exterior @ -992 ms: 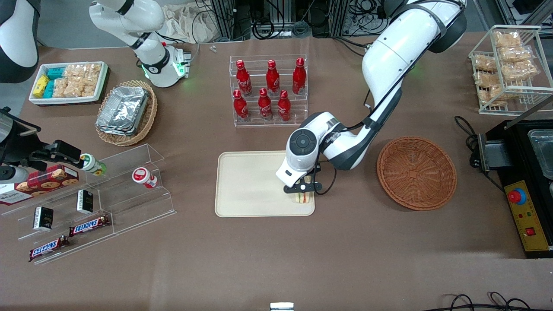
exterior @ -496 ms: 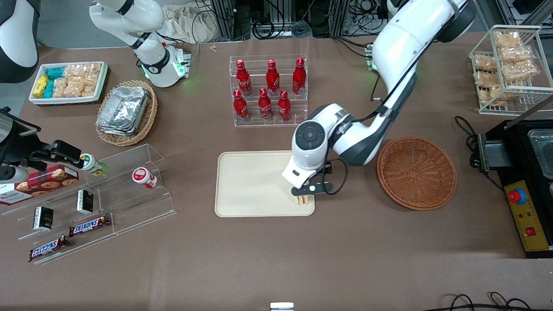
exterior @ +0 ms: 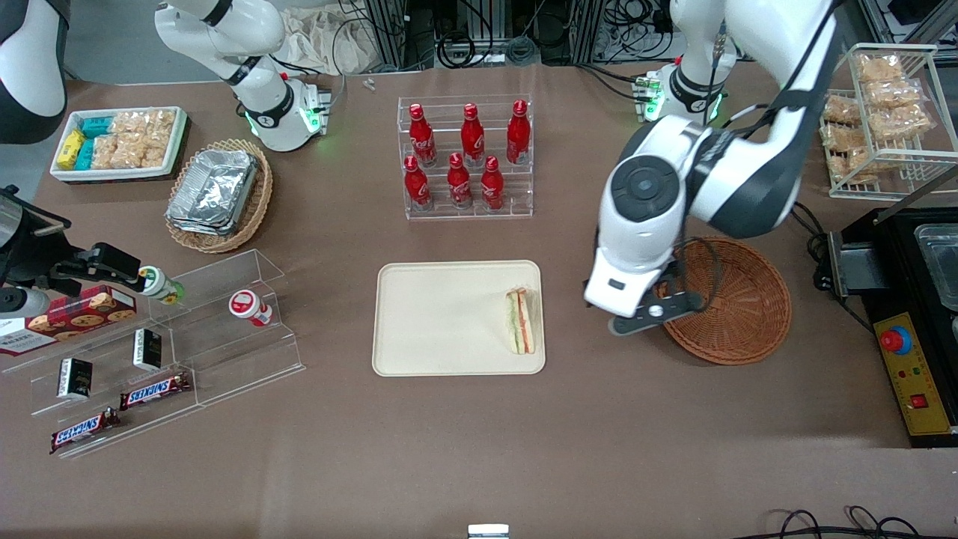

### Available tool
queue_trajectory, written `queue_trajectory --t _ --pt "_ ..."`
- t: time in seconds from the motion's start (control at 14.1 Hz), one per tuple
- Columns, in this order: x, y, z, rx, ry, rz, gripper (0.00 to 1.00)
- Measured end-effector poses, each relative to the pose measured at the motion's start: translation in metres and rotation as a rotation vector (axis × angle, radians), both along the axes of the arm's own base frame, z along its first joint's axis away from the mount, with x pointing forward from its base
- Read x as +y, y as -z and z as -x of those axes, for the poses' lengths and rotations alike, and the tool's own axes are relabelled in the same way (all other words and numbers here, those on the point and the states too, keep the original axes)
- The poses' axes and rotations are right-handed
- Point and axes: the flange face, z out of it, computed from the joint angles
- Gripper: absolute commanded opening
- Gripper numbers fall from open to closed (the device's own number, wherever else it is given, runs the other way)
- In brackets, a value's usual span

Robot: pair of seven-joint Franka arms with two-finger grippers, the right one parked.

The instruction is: Place sandwich from basket to tray

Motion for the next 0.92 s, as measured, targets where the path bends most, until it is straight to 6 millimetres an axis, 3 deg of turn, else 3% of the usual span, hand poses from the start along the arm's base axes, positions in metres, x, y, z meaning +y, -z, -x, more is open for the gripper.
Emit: queue_trajectory --t 0.14,0.5,0.78,0.92 --pt "0.045 -0.018 -0.013 -0.007 -0.004 -0.013 1.00" --pt "0.179 -0.057 -0.036 0.029 0.119 -0.033 1.00" --pt "0.250 -0.083 -0.036 0.049 0.271 -0.047 1.00" --pt "0.267 -0.090 -0.036 0.050 0.340 -0.018 1.00"
